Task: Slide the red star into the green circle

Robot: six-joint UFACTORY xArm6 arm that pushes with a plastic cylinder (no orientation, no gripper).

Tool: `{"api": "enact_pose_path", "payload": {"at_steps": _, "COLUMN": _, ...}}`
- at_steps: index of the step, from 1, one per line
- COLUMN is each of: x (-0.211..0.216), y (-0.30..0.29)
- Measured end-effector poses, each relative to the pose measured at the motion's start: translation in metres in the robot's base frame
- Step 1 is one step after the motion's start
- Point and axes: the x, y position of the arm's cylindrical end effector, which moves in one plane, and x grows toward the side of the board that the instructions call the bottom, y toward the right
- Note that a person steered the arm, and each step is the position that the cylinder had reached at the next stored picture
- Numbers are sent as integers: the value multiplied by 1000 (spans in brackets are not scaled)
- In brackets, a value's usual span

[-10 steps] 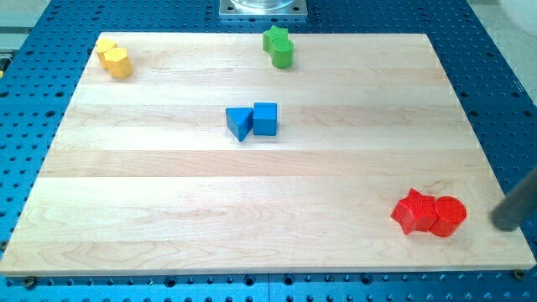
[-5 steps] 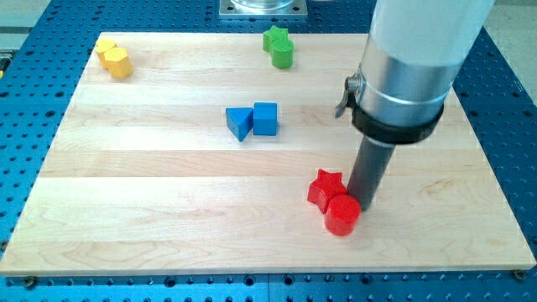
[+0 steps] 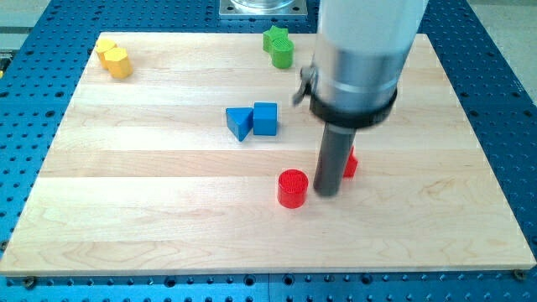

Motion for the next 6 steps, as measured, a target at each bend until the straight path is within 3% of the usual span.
{"api": "enact_pose_path", "payload": {"at_steps": 1, "x": -52, "y": 5}}
{"api": "enact_pose_path", "payload": {"at_steps": 2, "x": 3, "y": 44}}
{"api": "enact_pose_path", "payload": {"at_steps": 3, "x": -11, "y": 72}}
{"api": "enact_pose_path", "payload": {"at_steps": 5, "x": -140, "y": 35}}
{"api": "enact_pose_path", "payload": {"at_steps": 6, "x": -167, "y": 18}}
